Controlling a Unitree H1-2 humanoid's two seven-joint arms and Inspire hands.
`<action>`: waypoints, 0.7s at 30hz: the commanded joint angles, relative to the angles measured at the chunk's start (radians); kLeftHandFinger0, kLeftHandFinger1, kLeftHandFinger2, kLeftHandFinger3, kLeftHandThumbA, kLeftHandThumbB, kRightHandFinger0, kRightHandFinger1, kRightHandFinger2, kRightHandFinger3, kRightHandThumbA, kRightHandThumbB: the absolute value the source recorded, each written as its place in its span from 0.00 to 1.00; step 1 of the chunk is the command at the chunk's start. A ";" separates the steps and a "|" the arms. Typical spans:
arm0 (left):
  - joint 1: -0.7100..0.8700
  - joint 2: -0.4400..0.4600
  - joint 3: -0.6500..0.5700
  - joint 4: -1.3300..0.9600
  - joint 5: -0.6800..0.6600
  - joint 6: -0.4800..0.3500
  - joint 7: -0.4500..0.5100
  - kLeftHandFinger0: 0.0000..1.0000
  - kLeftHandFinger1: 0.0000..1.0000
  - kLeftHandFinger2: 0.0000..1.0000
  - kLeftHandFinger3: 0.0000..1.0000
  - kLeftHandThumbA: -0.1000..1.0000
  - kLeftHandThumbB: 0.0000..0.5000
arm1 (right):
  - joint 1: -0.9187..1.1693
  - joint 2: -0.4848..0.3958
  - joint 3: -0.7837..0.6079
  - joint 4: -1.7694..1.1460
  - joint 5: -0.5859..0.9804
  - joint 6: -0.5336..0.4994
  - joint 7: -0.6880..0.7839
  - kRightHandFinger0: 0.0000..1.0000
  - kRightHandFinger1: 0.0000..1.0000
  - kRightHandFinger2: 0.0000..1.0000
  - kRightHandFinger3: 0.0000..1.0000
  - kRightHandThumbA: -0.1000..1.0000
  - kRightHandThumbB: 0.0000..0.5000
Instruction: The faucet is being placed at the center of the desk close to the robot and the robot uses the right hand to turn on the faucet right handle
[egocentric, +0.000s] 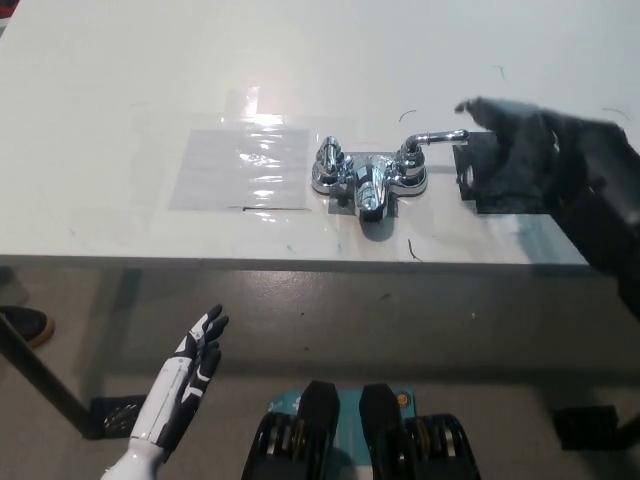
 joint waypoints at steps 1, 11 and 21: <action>-0.023 0.019 0.000 -0.032 -0.008 -0.007 0.018 1.00 1.00 1.00 1.00 1.00 1.00 | 0.091 -0.297 -0.360 -0.937 0.207 0.058 0.593 1.00 1.00 1.00 1.00 0.77 1.00; -0.019 0.013 0.003 -0.023 -0.023 -0.019 0.018 1.00 1.00 1.00 1.00 1.00 1.00 | 0.303 -0.554 -0.638 -1.267 1.022 0.058 0.058 1.00 1.00 1.00 1.00 0.86 1.00; -0.014 0.009 0.015 -0.008 -0.047 -0.033 0.022 1.00 1.00 1.00 1.00 1.00 1.00 | 0.544 -0.543 -0.919 -1.601 1.179 0.058 -0.277 1.00 1.00 1.00 1.00 0.74 1.00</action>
